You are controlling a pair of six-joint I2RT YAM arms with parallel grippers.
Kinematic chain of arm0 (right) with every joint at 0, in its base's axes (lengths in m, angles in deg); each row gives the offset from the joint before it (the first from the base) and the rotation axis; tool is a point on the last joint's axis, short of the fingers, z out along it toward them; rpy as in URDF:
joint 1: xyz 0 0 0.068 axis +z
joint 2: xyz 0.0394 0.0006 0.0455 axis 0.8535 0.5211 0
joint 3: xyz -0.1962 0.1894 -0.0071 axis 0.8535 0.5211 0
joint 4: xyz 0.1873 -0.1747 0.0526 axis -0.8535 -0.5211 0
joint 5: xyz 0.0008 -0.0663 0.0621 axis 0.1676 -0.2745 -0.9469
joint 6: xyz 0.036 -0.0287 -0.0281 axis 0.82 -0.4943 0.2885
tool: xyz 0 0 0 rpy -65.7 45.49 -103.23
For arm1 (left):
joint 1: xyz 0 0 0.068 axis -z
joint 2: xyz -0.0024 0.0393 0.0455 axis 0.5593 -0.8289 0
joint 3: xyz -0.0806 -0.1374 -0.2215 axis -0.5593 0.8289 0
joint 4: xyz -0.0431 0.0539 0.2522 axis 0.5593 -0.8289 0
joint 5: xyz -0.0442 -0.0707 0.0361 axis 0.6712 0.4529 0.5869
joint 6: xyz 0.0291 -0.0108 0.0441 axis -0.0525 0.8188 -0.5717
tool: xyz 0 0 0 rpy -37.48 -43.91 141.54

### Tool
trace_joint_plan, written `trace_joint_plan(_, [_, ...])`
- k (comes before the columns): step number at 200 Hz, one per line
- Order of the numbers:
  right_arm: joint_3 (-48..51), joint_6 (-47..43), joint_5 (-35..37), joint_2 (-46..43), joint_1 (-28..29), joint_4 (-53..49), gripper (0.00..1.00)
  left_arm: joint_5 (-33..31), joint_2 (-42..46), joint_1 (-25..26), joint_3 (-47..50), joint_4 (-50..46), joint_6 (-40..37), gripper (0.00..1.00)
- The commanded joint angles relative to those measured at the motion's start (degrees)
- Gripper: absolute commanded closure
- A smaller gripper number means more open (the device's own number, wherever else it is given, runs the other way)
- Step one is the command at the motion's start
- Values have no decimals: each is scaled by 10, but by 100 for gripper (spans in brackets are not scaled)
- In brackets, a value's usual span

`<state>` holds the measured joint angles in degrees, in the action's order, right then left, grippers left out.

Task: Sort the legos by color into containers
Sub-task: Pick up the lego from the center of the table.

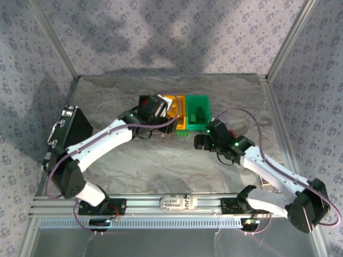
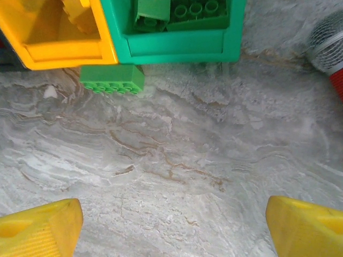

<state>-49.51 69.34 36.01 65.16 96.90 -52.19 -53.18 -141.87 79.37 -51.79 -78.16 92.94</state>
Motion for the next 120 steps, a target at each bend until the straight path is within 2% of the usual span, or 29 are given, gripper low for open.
trace_joint_plan(1, [-29, 41, 23, 46, 17, 33, 9, -26, 62, -1, 79, 40, 28, 20])
trace_joint_plan(26, [-62, 54, 41, 111, 33, 48, 9, -40, 128, -2, 164, 61, 45, 19])
trace_joint_plan(68, [-131, 61, 12, 233, 37, 70, 10, -53, 217, -1, 255, 47, 74, 19])
trace_joint_plan(102, [-191, 76, 26, 318, 44, 61, 9, -55, 284, -2, 315, 34, 102, 19])
trace_joint_plan(120, [-238, 85, 56, 359, 53, 35, 9, -59, 320, -2, 344, 25, 117, 18])
